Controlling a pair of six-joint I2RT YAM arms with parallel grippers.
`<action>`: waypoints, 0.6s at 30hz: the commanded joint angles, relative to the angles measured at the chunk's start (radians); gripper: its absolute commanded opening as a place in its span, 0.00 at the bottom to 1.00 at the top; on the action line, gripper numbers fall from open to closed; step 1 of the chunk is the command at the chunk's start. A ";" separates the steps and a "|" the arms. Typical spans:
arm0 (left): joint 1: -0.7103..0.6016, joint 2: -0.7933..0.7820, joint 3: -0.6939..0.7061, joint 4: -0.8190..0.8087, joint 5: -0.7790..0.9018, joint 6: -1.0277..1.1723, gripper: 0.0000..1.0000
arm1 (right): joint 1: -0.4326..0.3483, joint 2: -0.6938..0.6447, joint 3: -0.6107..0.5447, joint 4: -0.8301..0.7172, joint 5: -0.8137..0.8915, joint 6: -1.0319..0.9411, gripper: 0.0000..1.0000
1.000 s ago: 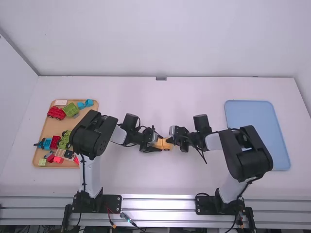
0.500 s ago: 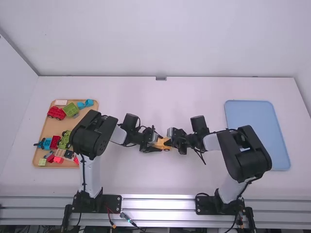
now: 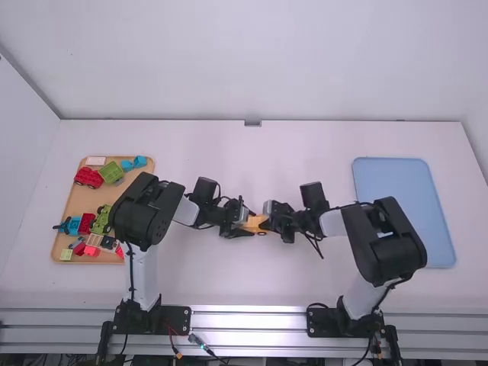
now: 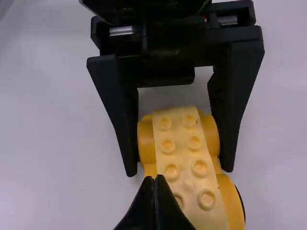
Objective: Assemble lego blocks to make yellow taxi
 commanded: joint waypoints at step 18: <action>-0.005 0.007 -0.002 -0.011 -0.016 0.016 0.30 | -0.077 0.008 0.027 -0.023 -0.248 -0.124 0.00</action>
